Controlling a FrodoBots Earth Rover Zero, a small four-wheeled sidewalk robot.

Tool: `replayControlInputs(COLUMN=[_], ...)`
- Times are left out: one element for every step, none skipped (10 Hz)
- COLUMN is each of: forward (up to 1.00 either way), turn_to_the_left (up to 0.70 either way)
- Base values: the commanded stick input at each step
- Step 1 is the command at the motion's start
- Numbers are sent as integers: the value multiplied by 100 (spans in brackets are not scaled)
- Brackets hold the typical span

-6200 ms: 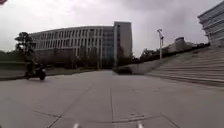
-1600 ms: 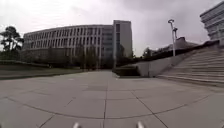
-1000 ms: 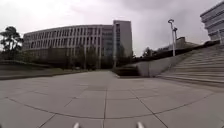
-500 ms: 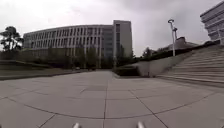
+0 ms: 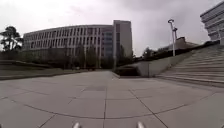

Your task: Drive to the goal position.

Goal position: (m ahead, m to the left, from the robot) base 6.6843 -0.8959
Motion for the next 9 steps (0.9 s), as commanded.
replayControlInputs(forward=[81,81,81,81,81,81,81,81,81], turn_to_the_left=[0,0,0,0,0,0,0,0,0])
